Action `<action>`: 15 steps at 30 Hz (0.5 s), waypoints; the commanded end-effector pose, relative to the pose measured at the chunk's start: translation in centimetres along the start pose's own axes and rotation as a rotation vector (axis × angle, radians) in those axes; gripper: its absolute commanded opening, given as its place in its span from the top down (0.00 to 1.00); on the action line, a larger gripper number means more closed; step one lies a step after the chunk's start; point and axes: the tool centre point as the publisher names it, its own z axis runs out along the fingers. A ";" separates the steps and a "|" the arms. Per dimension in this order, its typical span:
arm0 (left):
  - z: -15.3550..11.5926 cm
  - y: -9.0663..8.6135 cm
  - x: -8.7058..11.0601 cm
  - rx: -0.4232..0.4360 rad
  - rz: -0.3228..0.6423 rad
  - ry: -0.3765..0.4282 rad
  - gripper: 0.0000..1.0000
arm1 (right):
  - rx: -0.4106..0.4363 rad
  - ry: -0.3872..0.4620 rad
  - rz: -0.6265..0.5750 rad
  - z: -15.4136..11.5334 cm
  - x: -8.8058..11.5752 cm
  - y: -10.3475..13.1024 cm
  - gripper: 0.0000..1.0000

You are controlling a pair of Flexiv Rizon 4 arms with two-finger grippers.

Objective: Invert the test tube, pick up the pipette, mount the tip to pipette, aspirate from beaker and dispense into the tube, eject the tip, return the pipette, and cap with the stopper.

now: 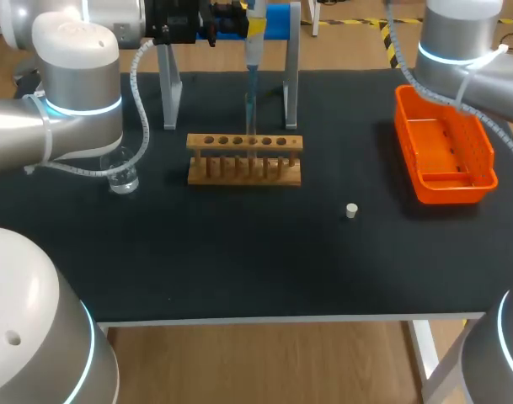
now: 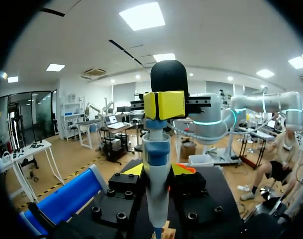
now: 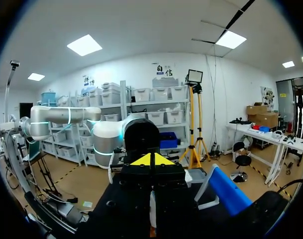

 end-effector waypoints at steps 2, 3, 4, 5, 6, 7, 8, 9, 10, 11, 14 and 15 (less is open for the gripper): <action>0.0 -0.4 -0.1 0.001 0.001 0.000 1.00 | -0.005 0.011 0.006 0.0 -0.6 -1.0 1.00; 0.0 -0.4 -0.1 0.001 0.001 0.000 1.00 | -0.005 0.012 0.010 0.1 -0.6 -1.1 1.00; 0.0 -0.4 -0.1 0.001 0.001 0.000 1.00 | -0.006 0.013 0.012 0.1 -0.6 -1.3 1.00; 0.0 -0.4 -0.1 0.001 0.001 0.000 1.00 | -0.006 0.014 0.015 0.1 -0.7 -1.4 1.00; 0.0 -0.4 -0.1 0.001 0.001 0.000 1.00 | -0.006 0.015 0.017 0.1 -0.7 -1.5 1.00; 0.0 -0.4 -0.1 0.001 0.001 0.000 1.00 | -0.006 0.015 0.019 0.1 -0.7 -1.6 1.00; 0.0 -0.4 -0.1 0.001 0.001 0.000 1.00 | -0.007 0.016 0.022 0.2 -0.7 -1.7 1.00; 0.0 -0.4 -0.1 0.001 0.001 0.000 1.00 | -0.007 0.016 0.025 0.2 -0.7 -1.9 1.00; 0.0 -0.4 -0.1 0.001 0.001 0.000 1.00 | -0.007 0.017 0.027 0.2 -0.7 -2.0 1.00; 0.0 -0.4 -0.1 0.001 0.001 0.000 1.00 | -0.006 0.017 0.030 0.2 -0.7 -2.1 1.00; 0.0 -0.4 -0.1 0.001 0.001 0.000 1.00 | -0.006 0.018 0.034 0.2 -0.7 -2.3 1.00; 0.0 -0.4 -0.1 0.001 0.001 0.000 1.00 | -0.007 0.019 0.035 0.2 -0.7 -2.3 1.00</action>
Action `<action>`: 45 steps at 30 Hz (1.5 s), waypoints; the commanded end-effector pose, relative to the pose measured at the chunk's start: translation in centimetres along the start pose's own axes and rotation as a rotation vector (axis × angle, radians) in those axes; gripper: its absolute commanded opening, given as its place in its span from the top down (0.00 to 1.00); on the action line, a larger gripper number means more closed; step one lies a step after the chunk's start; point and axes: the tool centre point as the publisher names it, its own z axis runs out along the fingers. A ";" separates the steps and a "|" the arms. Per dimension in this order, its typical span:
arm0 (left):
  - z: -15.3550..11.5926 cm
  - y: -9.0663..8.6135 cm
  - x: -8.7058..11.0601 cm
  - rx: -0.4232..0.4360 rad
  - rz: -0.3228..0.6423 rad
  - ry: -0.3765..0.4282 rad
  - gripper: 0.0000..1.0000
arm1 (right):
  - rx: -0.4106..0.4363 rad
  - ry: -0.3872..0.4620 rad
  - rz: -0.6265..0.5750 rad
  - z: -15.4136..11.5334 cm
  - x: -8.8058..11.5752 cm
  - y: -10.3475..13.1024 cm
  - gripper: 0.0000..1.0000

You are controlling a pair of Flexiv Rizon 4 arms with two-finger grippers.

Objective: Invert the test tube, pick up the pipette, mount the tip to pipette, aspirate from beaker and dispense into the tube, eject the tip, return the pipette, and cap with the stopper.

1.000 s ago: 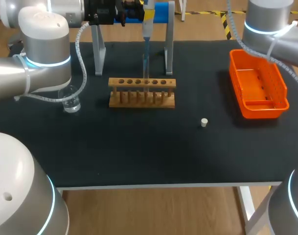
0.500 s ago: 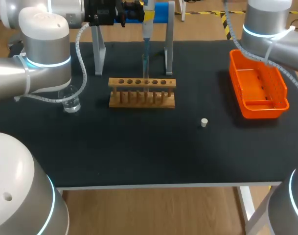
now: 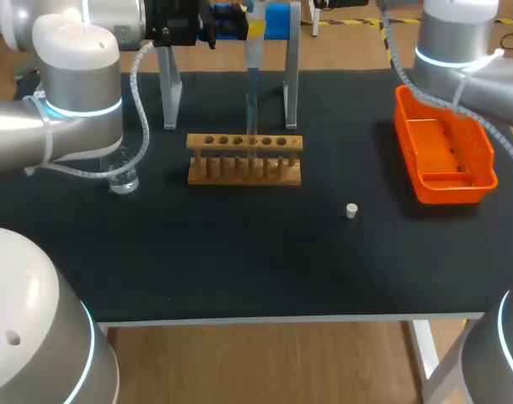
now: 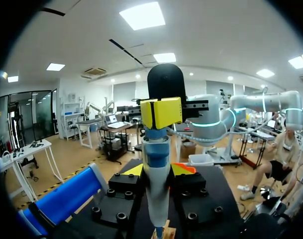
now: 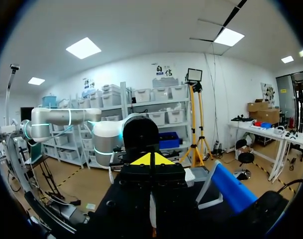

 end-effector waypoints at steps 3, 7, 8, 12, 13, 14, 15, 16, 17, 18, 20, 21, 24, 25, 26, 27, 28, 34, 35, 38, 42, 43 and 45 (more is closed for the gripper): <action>-0.1 -0.8 0.0 0.003 0.002 0.000 1.00 | -0.006 0.009 -0.005 0.0 -0.5 -1.1 1.00; -0.1 -0.8 0.0 0.003 0.002 0.000 1.00 | -0.011 0.004 -0.038 -0.2 -0.6 0.1 1.00; -0.1 -0.8 0.0 0.003 0.002 0.000 1.00 | -0.011 0.002 -0.047 -0.3 -0.5 0.5 1.00; -0.1 -0.8 0.0 0.003 0.002 0.000 1.00 | -0.016 0.002 -0.082 -0.6 -0.2 1.8 1.00; -0.1 -0.8 0.0 0.003 0.002 0.000 1.00 | -0.015 0.002 -0.090 -0.7 -0.1 2.1 1.00; -0.1 -0.8 0.0 0.003 0.002 0.000 1.00 | -0.015 0.002 -0.098 -0.8 0.1 2.4 1.00; -0.1 -0.8 0.0 0.003 0.002 0.000 1.00 | -0.015 0.001 -0.102 -0.9 0.2 2.6 1.00; -0.1 -0.8 0.0 0.003 0.002 0.000 1.00 | -0.016 -0.001 -0.111 -0.9 0.3 2.7 0.87; -0.1 -0.8 0.0 0.003 0.002 0.000 1.00 | -0.016 -0.004 -0.116 -1.1 0.4 2.9 0.64; -0.1 -0.8 0.0 0.003 0.002 0.000 1.00 | -0.017 -0.011 -0.123 -1.3 0.6 3.1 0.29; -0.1 -0.8 0.0 0.003 0.002 0.000 1.00 | -0.018 -0.020 -0.132 -1.8 0.9 3.4 0.00; -0.1 -0.8 0.0 0.003 0.002 0.000 1.00 | -0.020 -0.028 -0.137 -2.1 1.0 3.5 0.00; -0.1 -0.8 0.0 0.003 0.002 0.000 1.00 | -0.020 -0.042 -0.154 -3.1 1.2 3.6 0.00; -0.1 -0.8 0.0 0.003 0.002 0.000 1.00 | -0.018 -0.046 -0.159 -3.5 1.3 3.6 0.00; -0.1 -0.8 0.0 0.003 0.002 0.000 1.00 | -0.017 -0.052 -0.164 -4.1 1.3 3.6 0.00; -0.1 -0.8 0.0 0.003 0.002 0.000 1.00 | -0.020 -0.056 -0.170 -4.4 1.4 3.5 0.00; -0.1 -0.8 0.0 0.003 0.002 0.000 1.00 | -0.018 -0.062 -0.172 -5.0 1.4 3.4 0.00; -0.1 -0.8 0.0 0.003 0.002 0.000 1.00 | -0.003 -0.104 -0.161 -7.6 1.2 2.0 0.00; -0.1 -0.8 0.0 0.003 0.002 0.000 1.00 | 0.004 -0.107 -0.161 -7.9 1.3 1.6 0.00; -0.1 -0.8 0.0 0.003 0.002 0.000 1.00 | 0.025 -0.112 -0.152 -8.6 1.3 0.0 0.00; -0.1 -0.8 0.0 0.003 0.002 0.000 1.00 | 0.044 -0.117 -0.155 -9.2 1.4 -2.5 0.00; -0.1 -0.8 0.0 0.003 0.002 0.000 1.00 | 0.050 -0.118 -0.157 -9.4 1.3 -3.3 0.00; -0.1 -0.8 0.0 0.003 0.002 0.000 1.00 | 0.059 -0.118 -0.162 -9.5 1.2 -4.3 0.00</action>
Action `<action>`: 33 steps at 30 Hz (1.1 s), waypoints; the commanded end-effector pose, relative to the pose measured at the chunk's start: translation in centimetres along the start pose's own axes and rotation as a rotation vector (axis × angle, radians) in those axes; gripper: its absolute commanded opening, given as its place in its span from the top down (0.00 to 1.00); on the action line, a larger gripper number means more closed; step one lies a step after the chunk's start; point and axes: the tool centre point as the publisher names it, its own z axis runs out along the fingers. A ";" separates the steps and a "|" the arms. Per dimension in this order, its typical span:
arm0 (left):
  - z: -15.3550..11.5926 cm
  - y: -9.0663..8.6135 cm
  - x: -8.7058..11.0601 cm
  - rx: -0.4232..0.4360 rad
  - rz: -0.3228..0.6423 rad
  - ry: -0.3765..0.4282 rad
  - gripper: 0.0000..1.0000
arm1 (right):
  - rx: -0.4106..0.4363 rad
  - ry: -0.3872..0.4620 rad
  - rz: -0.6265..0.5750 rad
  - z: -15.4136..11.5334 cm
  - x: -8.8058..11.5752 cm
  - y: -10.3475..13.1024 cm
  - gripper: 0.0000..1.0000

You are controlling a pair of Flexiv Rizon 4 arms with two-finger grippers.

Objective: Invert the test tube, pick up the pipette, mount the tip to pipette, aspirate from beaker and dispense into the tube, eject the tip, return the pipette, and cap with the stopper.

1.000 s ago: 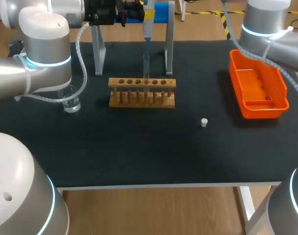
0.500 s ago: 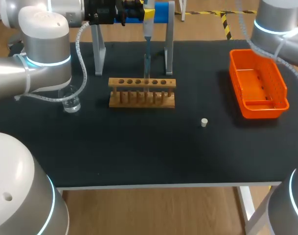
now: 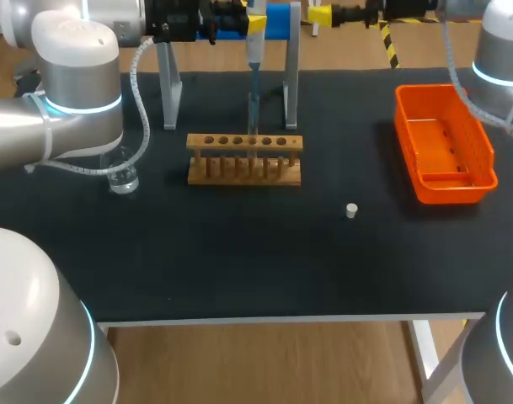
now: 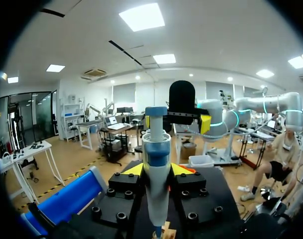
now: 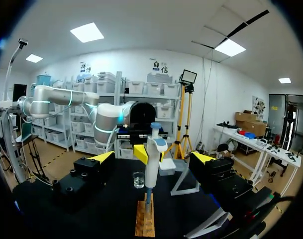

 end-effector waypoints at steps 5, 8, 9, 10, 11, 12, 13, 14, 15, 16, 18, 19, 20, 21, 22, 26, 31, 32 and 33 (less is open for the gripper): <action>0.0 -0.1 0.0 -0.003 -0.001 0.000 1.00 | 0.025 0.025 -0.046 -0.4 0.4 -5.1 0.00; 0.0 -0.1 0.0 -0.003 -0.001 0.000 1.00 | 0.047 0.045 -0.067 -0.1 0.2 -7.0 0.00; 0.0 -0.1 0.0 -0.003 -0.001 0.000 1.00 | 0.055 0.049 -0.073 0.0 0.1 -7.6 0.00; 0.0 -0.1 0.0 -0.003 -0.001 0.000 1.00 | 0.059 0.056 -0.074 0.2 0.0 -8.3 0.00; 0.0 -0.1 0.0 -0.003 -0.001 0.000 1.00 | 0.067 0.061 -0.078 0.3 -0.1 -8.9 0.00; 0.0 -0.1 0.0 -0.003 -0.001 0.000 1.00 | 0.072 0.070 -0.085 0.5 -0.2 -9.5 0.00; 0.0 -0.1 0.0 -0.003 -0.001 0.000 1.00 | 0.085 0.074 -0.085 0.6 -0.2 -10.1 0.00; 0.0 -0.1 0.0 -0.003 -0.001 0.000 1.00 | 0.085 0.077 -0.085 0.8 -0.3 -10.8 0.00; 0.0 -0.1 0.0 -0.003 -0.001 0.000 1.00 | 0.088 0.090 -0.092 0.9 -0.4 -11.3 0.00; 0.0 -0.1 0.0 -0.003 -0.001 0.000 1.00 | 0.096 0.096 -0.097 1.1 -0.5 -11.8 0.00; 0.0 -0.1 0.0 -0.003 -0.001 0.000 1.00 | 0.112 0.105 -0.111 1.5 -0.7 -12.9 0.00; 0.0 -0.1 0.0 -0.003 -0.001 0.000 1.00 | 0.116 0.110 -0.118 1.6 -0.7 -13.3 0.00; 0.0 -0.1 0.0 -0.003 -0.001 0.000 1.00 | 0.127 0.113 -0.120 1.9 -0.9 -13.9 0.00; 0.0 -0.1 0.0 -0.003 -0.001 0.000 1.00 | 0.135 0.113 -0.125 2.1 -1.0 -14.4 0.00; 0.0 -0.1 0.0 -0.003 -0.001 0.000 1.00 | 0.136 0.114 -0.125 2.3 -1.2 -14.9 0.00; 0.0 -0.1 0.0 -0.003 -0.001 0.000 1.00 | 0.175 0.135 -0.133 3.3 -1.5 -16.5 0.00; 0.0 -0.1 0.0 -0.003 -0.001 0.000 1.00 | 0.203 0.151 -0.086 4.5 -1.9 -18.7 0.00; 0.0 -0.1 0.0 -0.003 -0.001 0.000 1.00 | 0.201 0.154 -0.074 4.7 -1.9 -19.1 0.00; 0.0 -0.1 0.0 -0.003 -0.001 0.000 1.00 | 0.196 0.157 -0.068 4.9 -1.8 -19.4 0.00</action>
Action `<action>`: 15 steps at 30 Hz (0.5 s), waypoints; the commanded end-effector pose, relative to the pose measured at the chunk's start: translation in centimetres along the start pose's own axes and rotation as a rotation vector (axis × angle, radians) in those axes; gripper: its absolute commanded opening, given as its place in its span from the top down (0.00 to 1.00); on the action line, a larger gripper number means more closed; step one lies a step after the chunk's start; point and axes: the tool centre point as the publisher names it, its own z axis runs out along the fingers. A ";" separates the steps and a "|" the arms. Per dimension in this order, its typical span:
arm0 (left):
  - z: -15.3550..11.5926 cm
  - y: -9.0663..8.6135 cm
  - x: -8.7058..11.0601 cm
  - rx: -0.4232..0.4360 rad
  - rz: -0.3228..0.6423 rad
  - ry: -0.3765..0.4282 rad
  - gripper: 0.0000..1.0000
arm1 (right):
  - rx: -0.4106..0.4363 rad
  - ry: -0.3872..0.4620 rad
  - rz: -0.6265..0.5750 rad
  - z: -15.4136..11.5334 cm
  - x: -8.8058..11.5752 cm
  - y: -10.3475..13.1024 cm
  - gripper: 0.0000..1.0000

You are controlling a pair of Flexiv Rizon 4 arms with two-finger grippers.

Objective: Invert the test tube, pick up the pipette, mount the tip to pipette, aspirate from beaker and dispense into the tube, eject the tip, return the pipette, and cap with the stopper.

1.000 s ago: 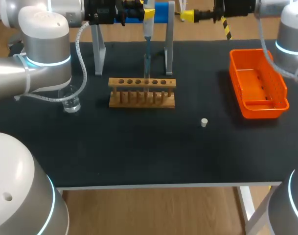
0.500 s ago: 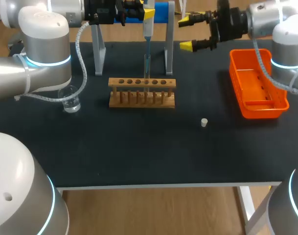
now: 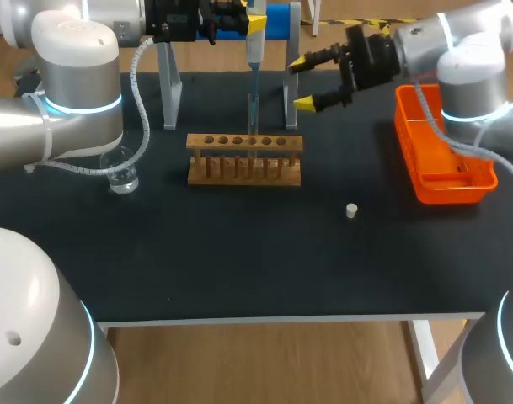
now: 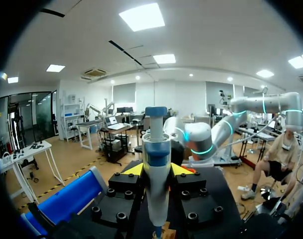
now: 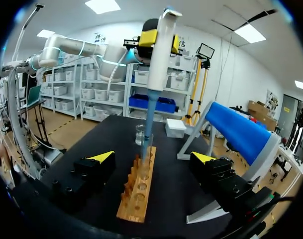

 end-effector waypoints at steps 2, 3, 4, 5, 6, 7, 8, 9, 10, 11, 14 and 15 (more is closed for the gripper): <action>0.0 -0.1 0.0 -0.003 -0.001 0.000 1.00 | -0.011 0.044 0.019 1.7 -0.8 -1.6 0.00; 0.0 -0.1 0.0 -0.003 -0.001 0.000 1.00 | -0.010 0.045 0.022 1.9 -0.7 -1.8 0.00; 0.0 -0.1 0.0 -0.003 -0.001 0.000 1.00 | -0.010 0.046 0.024 2.1 -0.7 -2.0 0.00; 0.0 -0.1 0.0 -0.003 -0.001 0.000 1.00 | -0.008 0.049 0.027 2.4 -0.6 -2.1 0.00; 0.0 -0.1 0.0 -0.003 -0.001 0.000 1.00 | -0.007 0.051 0.028 2.7 -0.4 -2.3 0.00; 0.0 -0.1 0.0 -0.003 -0.001 0.000 1.00 | -0.004 0.055 0.029 2.9 -0.3 -2.4 0.00; 0.0 -0.1 0.0 -0.003 -0.001 0.000 1.00 | 0.001 0.059 0.027 3.2 -0.1 -2.5 0.00; 0.0 -0.1 0.0 -0.003 -0.001 0.000 1.00 | 0.008 0.064 0.029 3.5 0.0 -2.6 0.00; 0.0 -0.1 0.0 -0.003 -0.001 0.000 1.00 | 0.011 0.065 0.031 3.8 0.1 -2.7 0.00; 0.0 -0.1 0.0 -0.003 -0.001 0.000 1.00 | 0.013 0.068 0.035 4.0 0.3 -2.8 0.00; 0.0 -0.1 0.0 -0.003 -0.001 0.000 1.00 | 0.019 0.077 0.045 5.0 0.7 -3.1 0.00; 0.0 -0.1 0.0 -0.003 -0.001 0.000 1.00 | 0.020 0.079 0.047 5.2 0.8 -3.1 0.00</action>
